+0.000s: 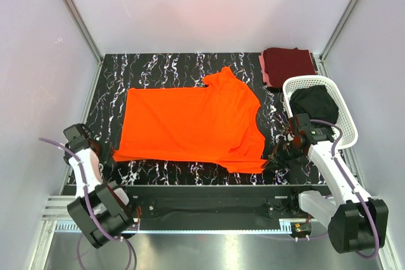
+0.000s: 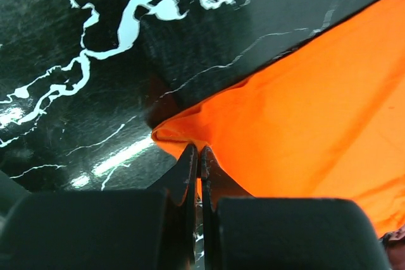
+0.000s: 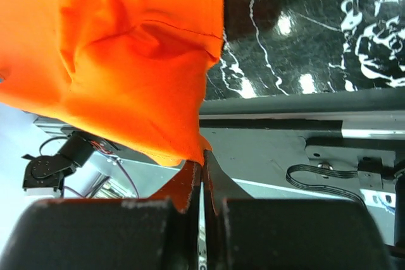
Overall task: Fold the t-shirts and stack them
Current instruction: Fold the tshirt
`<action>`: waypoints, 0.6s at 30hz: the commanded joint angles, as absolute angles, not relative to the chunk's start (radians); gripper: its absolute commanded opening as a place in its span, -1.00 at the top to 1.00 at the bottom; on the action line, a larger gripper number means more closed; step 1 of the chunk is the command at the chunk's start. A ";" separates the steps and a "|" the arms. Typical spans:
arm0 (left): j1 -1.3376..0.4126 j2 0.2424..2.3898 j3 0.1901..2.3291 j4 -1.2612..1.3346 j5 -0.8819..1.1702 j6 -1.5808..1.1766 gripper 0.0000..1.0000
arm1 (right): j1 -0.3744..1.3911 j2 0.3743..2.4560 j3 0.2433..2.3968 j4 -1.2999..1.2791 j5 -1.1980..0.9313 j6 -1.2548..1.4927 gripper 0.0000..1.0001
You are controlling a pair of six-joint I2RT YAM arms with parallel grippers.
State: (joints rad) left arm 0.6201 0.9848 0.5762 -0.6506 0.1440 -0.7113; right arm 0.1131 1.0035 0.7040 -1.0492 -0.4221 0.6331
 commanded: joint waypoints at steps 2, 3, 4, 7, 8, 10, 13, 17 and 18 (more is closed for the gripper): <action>0.629 1.072 0.604 -0.551 0.135 -0.647 1.00 | 0.124 1.043 0.716 -1.056 -0.434 0.609 1.00; 0.629 1.086 0.615 -0.523 0.173 -0.618 1.00 | 0.129 1.078 0.729 -1.048 -0.445 0.607 1.00; 0.624 1.100 0.621 -0.517 0.184 -0.609 1.00 | 0.135 1.095 0.733 -1.029 -0.452 0.607 1.00; 0.574 1.163 0.664 -0.505 0.190 -0.584 1.00 | 0.161 1.153 0.747 -0.976 -0.471 0.624 1.00; 0.536 1.190 0.678 -0.508 0.181 -0.583 1.00 | 0.164 1.164 0.755 -0.960 -0.472 0.638 1.00; 0.505 1.213 0.712 -0.508 0.163 -0.586 1.00 | 0.164 1.199 0.785 -0.928 -0.476 0.649 1.00; 0.459 1.249 0.744 -0.496 0.158 -0.603 1.00 | 0.164 1.262 0.847 -0.914 -0.466 0.649 1.00; 0.413 1.311 0.822 -0.495 0.143 -0.607 1.00 | 0.164 1.351 0.933 -0.913 -0.443 0.629 1.00; 0.407 1.328 0.834 -0.497 0.143 -0.609 1.00 | 0.164 1.370 0.960 -0.916 -0.442 0.627 1.00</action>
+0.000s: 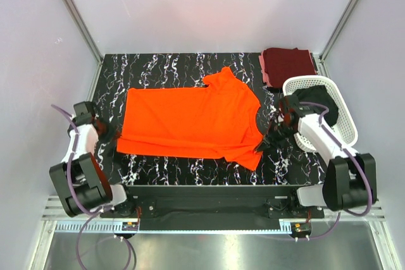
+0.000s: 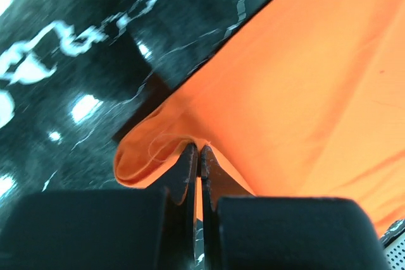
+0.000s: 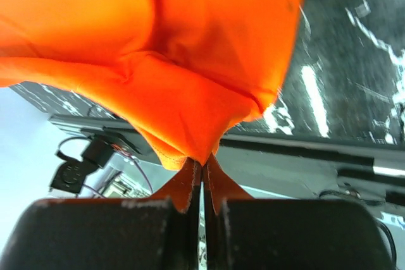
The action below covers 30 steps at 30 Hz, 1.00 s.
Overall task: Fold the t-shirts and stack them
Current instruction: Fold the tshirt
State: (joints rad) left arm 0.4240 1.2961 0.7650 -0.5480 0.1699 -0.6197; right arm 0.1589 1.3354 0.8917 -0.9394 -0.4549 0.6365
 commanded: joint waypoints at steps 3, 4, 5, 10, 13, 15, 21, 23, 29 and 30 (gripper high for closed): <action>0.391 1.405 0.867 -0.492 0.143 -0.615 1.00 | 0.163 1.436 1.014 -0.910 -0.437 0.621 1.00; 0.388 1.419 0.871 -0.486 0.149 -0.620 1.00 | 0.163 1.463 1.028 -0.907 -0.434 0.620 1.00; 0.381 1.448 0.876 -0.485 0.146 -0.623 1.00 | 0.163 1.477 1.041 -0.907 -0.431 0.617 1.00; 0.365 1.512 0.916 -0.469 0.140 -0.638 1.00 | 0.161 1.560 1.101 -0.899 -0.436 0.611 1.00; 0.364 1.545 0.939 -0.469 0.135 -0.640 1.00 | 0.160 1.583 1.111 -0.897 -0.420 0.603 1.00; 0.364 1.566 0.948 -0.474 0.126 -0.640 1.00 | 0.146 1.589 1.108 -0.893 -0.419 0.597 1.00; 0.362 1.589 0.945 -0.465 0.121 -0.641 1.00 | 0.130 1.620 1.123 -0.879 -0.426 0.568 0.98; 0.364 1.595 0.939 -0.462 0.117 -0.641 1.00 | 0.130 1.635 1.124 -0.867 -0.429 0.565 0.92; 0.364 1.623 0.953 -0.459 0.110 -0.643 0.92 | 0.121 1.687 1.153 -0.841 -0.437 0.555 0.87; 0.364 1.624 0.954 -0.459 0.109 -0.646 0.92 | 0.120 1.695 1.163 -0.836 -0.437 0.554 0.85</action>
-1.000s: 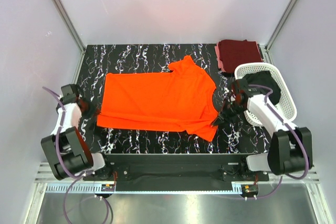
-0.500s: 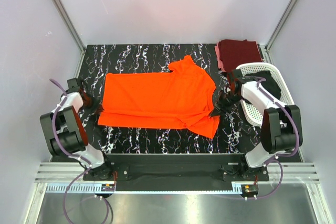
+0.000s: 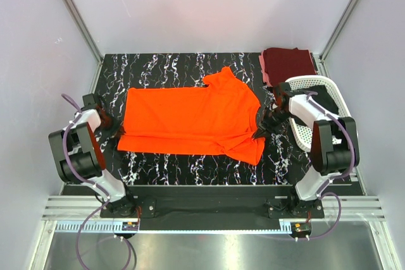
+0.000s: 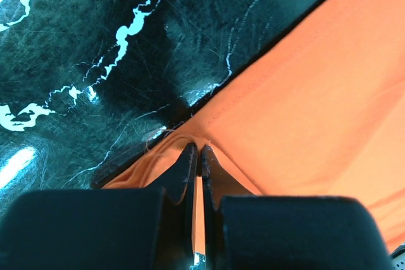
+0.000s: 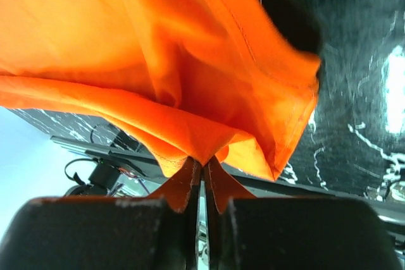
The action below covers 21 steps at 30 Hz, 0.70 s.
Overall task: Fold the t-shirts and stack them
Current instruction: Fold the tshirt
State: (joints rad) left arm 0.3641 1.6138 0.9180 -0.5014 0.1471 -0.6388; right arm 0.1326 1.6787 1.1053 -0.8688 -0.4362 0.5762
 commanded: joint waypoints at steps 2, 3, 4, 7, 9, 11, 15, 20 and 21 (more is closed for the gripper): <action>0.362 1.629 0.956 -0.460 0.109 -0.649 0.87 | 0.118 1.723 1.178 -0.830 -0.430 0.549 0.83; 0.362 1.631 0.959 -0.456 0.112 -0.650 0.86 | 0.115 1.733 1.193 -0.830 -0.428 0.548 0.81; 0.364 1.632 0.959 -0.457 0.113 -0.649 0.84 | 0.112 1.753 1.201 -0.828 -0.426 0.546 0.81; 0.362 1.647 0.972 -0.465 0.120 -0.643 0.71 | 0.106 1.784 1.227 -0.830 -0.428 0.538 0.71; 0.362 1.657 0.980 -0.472 0.124 -0.635 0.65 | 0.103 1.793 1.241 -0.830 -0.426 0.538 0.63; 0.362 1.661 0.992 -0.479 0.130 -0.632 0.46 | 0.100 1.805 1.255 -0.828 -0.433 0.534 0.36; 0.357 1.603 1.006 -0.503 0.118 -0.620 0.04 | 0.068 1.845 1.362 -0.853 -0.419 0.500 0.12; 0.318 1.453 1.002 -0.549 0.103 -0.612 -0.28 | 0.064 1.764 1.361 -0.972 -0.377 0.436 -0.18; 0.311 1.433 0.977 -0.552 0.107 -0.624 -0.29 | 0.063 1.741 1.312 -0.977 -0.377 0.425 -0.21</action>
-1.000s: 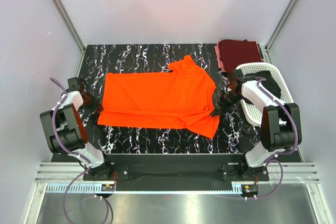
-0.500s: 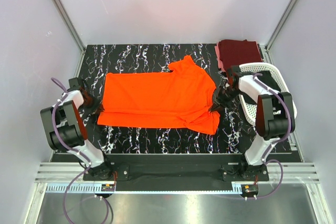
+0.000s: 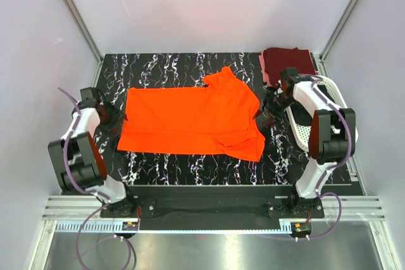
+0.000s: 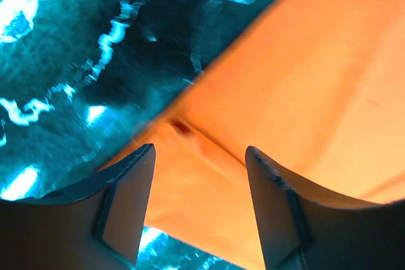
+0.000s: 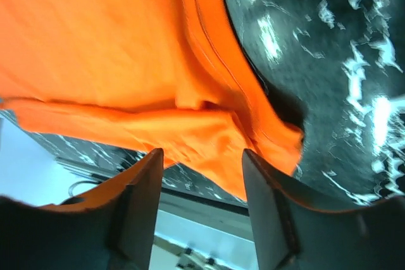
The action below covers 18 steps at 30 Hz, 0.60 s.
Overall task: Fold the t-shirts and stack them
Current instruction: Fold the tshirt
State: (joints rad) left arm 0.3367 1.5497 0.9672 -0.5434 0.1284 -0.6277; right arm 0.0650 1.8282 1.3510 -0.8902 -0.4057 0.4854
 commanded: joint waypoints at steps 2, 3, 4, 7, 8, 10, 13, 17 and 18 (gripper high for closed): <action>0.275 1.361 0.948 -0.552 0.114 -0.640 -0.28 | 0.064 1.683 1.235 -0.973 -0.386 0.411 -0.22; 0.259 1.336 0.933 -0.552 0.115 -0.652 -0.26 | 0.063 1.665 1.211 -0.963 -0.397 0.411 -0.22; 0.246 1.315 0.895 -0.549 0.130 -0.658 -0.23 | 0.064 1.637 1.186 -0.938 -0.409 0.413 -0.22; 0.166 1.243 0.795 -0.512 0.199 -0.666 -0.03 | 0.064 1.620 1.105 -0.869 -0.498 0.442 -0.23; 0.150 1.226 0.763 -0.500 0.210 -0.666 -0.01 | 0.064 1.614 1.089 -0.852 -0.515 0.458 -0.24; 0.126 1.204 0.712 -0.473 0.268 -0.667 0.08 | 0.064 1.612 1.052 -0.800 -0.518 0.465 -0.26; 0.112 1.209 0.644 -0.466 0.314 -0.661 0.24 | 0.064 1.644 1.039 -0.764 -0.517 0.450 -0.29; 0.110 1.215 0.644 -0.492 0.302 -0.631 0.34 | 0.064 1.695 1.058 -0.732 -0.531 0.446 -0.27; 0.110 1.218 0.650 -0.495 0.302 -0.624 0.35 | 0.064 1.701 1.065 -0.730 -0.531 0.446 -0.26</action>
